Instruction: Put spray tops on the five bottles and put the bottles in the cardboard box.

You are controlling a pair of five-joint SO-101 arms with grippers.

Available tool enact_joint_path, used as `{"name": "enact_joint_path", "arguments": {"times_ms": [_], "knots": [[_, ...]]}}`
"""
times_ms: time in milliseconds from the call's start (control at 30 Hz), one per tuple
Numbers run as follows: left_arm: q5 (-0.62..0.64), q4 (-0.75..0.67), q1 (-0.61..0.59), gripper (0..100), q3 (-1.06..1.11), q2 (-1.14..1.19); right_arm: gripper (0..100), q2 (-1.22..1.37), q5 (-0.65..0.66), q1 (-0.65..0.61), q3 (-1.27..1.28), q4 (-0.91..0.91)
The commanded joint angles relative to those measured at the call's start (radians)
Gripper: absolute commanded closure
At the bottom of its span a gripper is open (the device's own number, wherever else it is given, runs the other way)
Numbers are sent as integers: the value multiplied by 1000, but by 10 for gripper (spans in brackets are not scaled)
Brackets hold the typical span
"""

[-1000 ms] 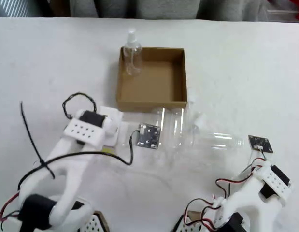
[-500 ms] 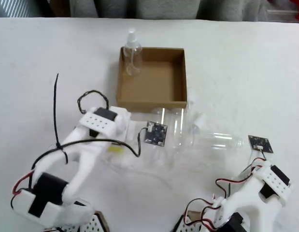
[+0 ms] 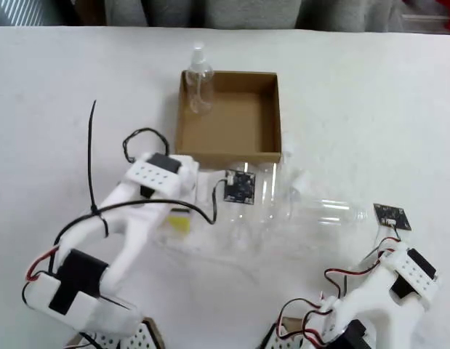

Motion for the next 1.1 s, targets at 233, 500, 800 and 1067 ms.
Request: {"name": "enact_joint_path", "arguments": {"times_ms": [233,500,800,1067], "knots": [[29,11,15,653,-58,-71,737,15,11,4,2,-39],[31,11,31,653,-55,-70,737,13,11,2,2,-39],[31,18,41,653,-51,-70,737,7,12,5,11,-39],[31,18,41,653,-49,-68,737,7,38,7,15,-38]]}}
